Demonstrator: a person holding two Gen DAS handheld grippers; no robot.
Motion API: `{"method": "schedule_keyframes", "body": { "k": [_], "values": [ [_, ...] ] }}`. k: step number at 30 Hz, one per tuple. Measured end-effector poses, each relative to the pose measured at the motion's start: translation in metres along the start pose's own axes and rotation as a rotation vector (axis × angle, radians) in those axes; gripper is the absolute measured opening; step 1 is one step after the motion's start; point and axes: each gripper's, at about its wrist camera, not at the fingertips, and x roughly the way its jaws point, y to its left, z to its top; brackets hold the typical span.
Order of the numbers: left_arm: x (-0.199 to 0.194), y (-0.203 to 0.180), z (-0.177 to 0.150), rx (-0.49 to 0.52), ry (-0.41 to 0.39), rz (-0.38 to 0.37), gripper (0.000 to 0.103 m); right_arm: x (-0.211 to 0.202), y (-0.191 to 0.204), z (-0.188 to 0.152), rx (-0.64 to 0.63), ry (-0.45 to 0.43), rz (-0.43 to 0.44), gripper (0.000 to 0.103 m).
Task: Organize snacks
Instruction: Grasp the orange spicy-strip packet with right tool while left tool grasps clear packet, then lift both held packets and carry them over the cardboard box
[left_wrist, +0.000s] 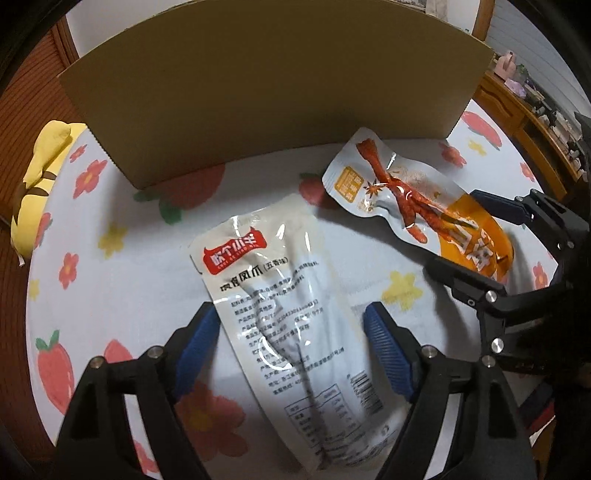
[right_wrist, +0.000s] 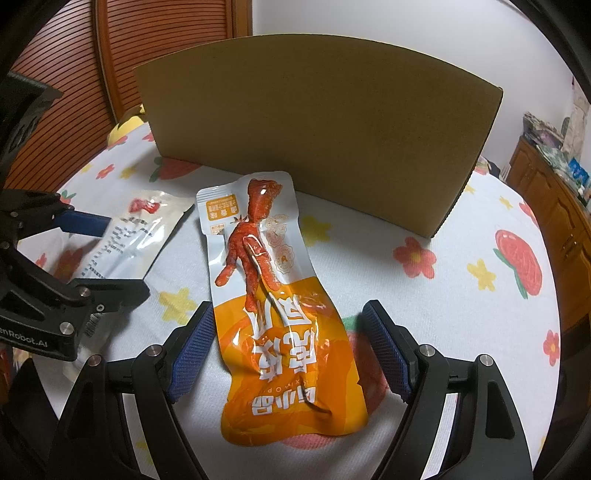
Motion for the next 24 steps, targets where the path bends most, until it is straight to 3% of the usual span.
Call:
{"method": "schedule_keyframes", "body": {
  "k": [9,11,14,18,24],
  "values": [
    [-0.002,-0.006,0.000,0.090,-0.024,-0.032,0.064,0.000,0.000,0.001,-0.001,0.000,-0.001,0.083],
    [-0.004,-0.005,-0.002,0.098,-0.029,-0.036,0.055,0.001,0.000,0.002,0.003,0.002,-0.007,0.082],
    [-0.004,-0.008,-0.004,0.127,-0.042,-0.017,0.053,0.003,0.002,0.004,0.008,0.008,-0.011,0.082],
    [-0.006,-0.005,-0.009,0.127,-0.060,-0.005,0.052,0.001,0.005,0.006,0.003,0.009,-0.008,0.065],
    [-0.011,0.014,-0.017,0.076,-0.087,-0.033,0.052,0.000,0.012,0.007,-0.025,0.023,0.012,0.057]
  ]
}}
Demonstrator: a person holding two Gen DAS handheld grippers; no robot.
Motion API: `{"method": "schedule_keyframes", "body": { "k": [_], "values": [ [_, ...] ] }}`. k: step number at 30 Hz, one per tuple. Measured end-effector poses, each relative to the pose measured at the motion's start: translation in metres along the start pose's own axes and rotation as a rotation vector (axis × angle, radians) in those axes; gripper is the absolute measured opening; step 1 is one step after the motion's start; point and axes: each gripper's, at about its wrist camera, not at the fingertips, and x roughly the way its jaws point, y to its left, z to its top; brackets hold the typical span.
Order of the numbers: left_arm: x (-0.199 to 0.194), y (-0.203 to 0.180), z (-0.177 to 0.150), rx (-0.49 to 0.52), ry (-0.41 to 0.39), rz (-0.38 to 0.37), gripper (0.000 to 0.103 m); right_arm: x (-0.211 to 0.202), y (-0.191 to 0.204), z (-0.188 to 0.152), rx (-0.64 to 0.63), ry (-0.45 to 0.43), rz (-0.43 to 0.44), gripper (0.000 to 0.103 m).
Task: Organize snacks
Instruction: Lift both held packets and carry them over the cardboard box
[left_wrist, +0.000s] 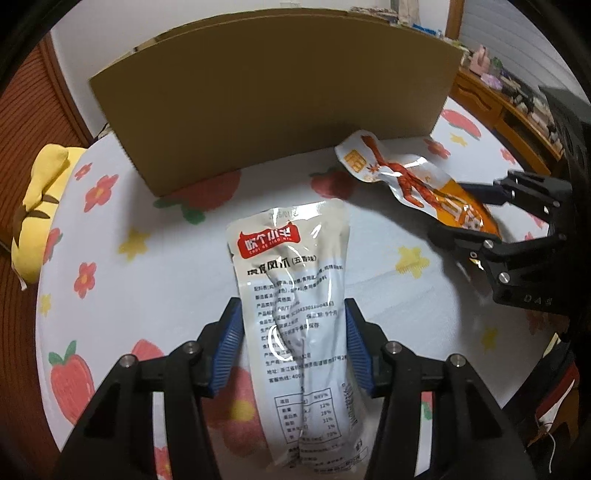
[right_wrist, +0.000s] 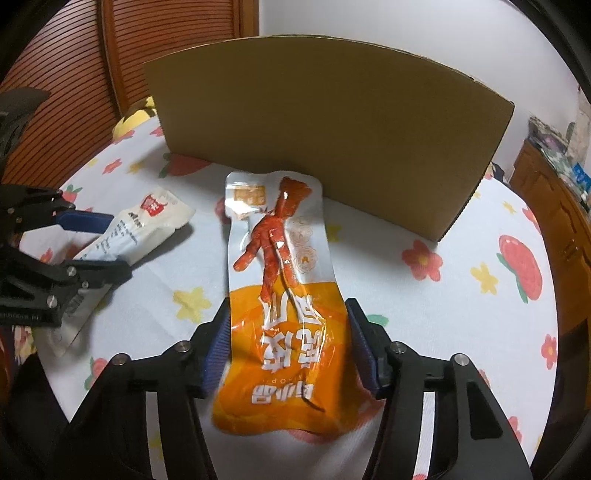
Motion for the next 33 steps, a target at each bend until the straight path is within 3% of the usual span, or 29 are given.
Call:
{"method": "schedule_keyframes", "body": {
  "k": [19,33],
  "values": [
    [-0.040,0.024,-0.002,-0.061,-0.131,-0.035,0.052,-0.032,0.017,-0.006,-0.024,-0.094,0.002,0.051],
    [-0.102,0.027,0.043,-0.042,-0.277,-0.051,0.053,-0.088,0.011,0.023,-0.043,-0.210,-0.010,0.052]
  ]
}}
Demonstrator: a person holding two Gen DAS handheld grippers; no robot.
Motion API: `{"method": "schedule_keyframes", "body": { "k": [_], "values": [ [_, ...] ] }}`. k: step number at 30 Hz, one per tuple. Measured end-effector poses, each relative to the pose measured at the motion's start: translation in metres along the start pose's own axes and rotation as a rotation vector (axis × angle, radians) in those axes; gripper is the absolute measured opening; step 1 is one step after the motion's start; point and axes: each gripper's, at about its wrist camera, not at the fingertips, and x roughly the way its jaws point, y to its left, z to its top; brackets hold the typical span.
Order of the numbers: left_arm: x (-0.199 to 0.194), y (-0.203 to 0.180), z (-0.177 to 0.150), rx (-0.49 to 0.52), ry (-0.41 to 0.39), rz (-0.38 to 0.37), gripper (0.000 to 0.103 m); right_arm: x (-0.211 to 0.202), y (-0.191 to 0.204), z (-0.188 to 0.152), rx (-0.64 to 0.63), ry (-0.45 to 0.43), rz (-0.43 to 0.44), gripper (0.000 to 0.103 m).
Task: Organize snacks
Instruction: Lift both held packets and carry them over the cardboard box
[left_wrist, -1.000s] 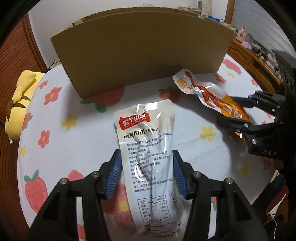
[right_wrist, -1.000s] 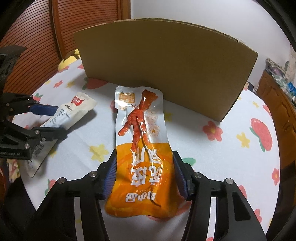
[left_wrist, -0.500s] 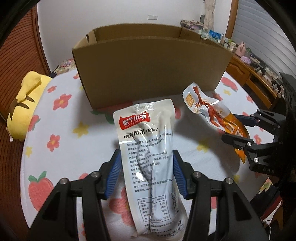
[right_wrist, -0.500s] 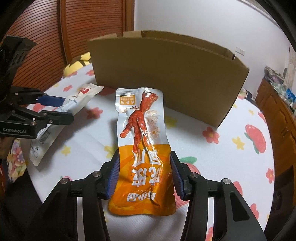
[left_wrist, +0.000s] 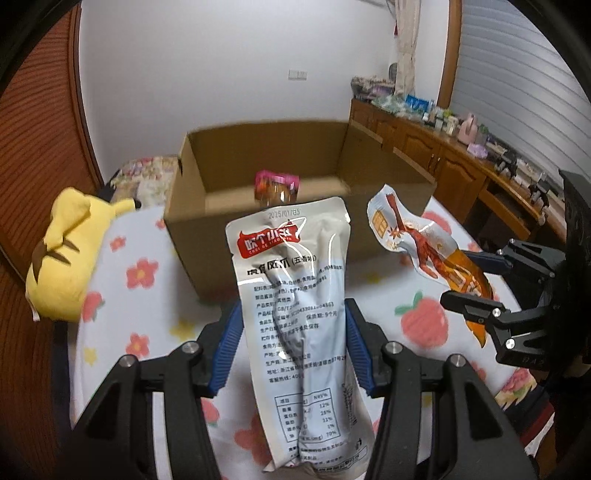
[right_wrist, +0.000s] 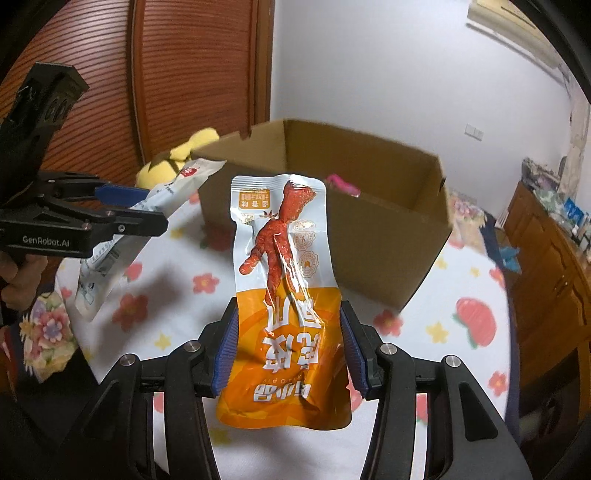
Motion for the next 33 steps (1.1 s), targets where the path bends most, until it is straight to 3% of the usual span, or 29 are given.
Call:
{"method": "schedule_keyframes", "body": {
  "k": [9,20,27,33],
  "values": [
    [0.000,0.011,0.070,0.009,-0.069,-0.013,0.053,-0.009,-0.024,0.052,-0.008,-0.070,-0.017,0.052],
    [0.037,0.032,0.157,0.015,-0.080,0.029,0.053,0.030,-0.067,0.112,-0.008,-0.090,0.006,0.052],
    [0.081,0.040,0.186,0.030,-0.054,0.078,0.053,0.068,-0.087,0.130,-0.009,-0.058,0.022,0.053],
    [0.116,0.037,0.192,0.035,-0.011,0.077,0.053,0.090,-0.095,0.126,-0.008,-0.018,0.021,0.054]
  ]
}}
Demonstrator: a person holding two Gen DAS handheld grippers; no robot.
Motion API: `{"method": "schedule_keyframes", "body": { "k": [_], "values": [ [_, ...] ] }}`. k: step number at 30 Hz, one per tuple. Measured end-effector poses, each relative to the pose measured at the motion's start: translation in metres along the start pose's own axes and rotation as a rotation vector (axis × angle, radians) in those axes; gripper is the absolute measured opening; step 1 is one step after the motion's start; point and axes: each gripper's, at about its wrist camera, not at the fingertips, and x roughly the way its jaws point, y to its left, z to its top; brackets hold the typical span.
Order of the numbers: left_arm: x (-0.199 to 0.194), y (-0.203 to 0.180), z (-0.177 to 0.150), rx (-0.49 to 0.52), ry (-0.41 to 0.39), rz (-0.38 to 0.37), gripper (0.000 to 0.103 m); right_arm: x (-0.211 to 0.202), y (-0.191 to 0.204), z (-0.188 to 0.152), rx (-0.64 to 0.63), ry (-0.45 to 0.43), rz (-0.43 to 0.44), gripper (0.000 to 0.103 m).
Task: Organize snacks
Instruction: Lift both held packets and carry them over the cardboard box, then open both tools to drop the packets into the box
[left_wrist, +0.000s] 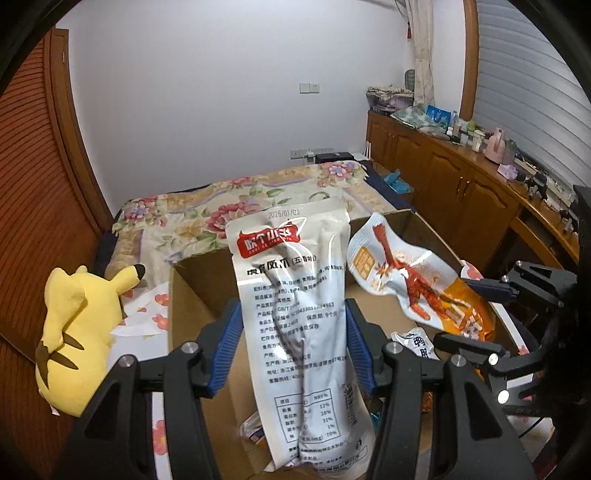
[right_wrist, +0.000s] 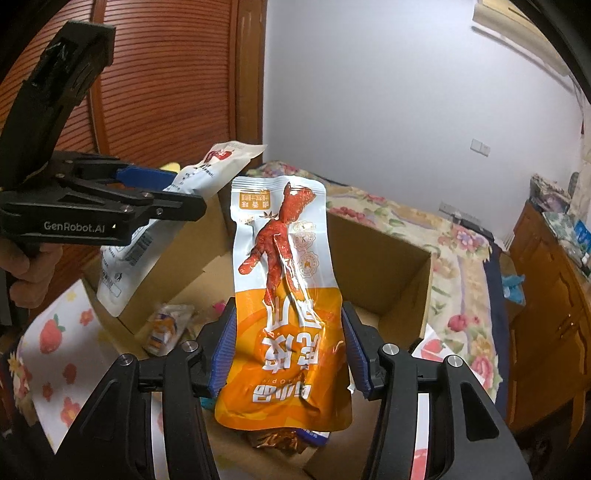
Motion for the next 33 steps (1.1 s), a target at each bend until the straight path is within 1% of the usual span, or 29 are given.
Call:
{"method": "schedule_keyframes", "body": {
  "k": [5,11,22,33],
  "values": [
    [0.016,-0.006,-0.001,0.009,0.014,0.008,0.053,0.011,-0.001,-0.008,0.008,0.018,0.001,0.057],
    [0.021,-0.009,-0.004,0.010,0.020,0.017,0.053,0.019,-0.002,-0.014,0.029,0.023,-0.005,0.059],
    [0.025,-0.009,-0.011,0.020,0.031,0.038,0.056,0.013,0.004,-0.014,0.022,0.006,0.013,0.059],
    [0.024,-0.004,-0.011,-0.007,0.031,0.017,0.059,0.006,0.011,-0.016,0.029,0.002,0.023,0.060]
  ]
}}
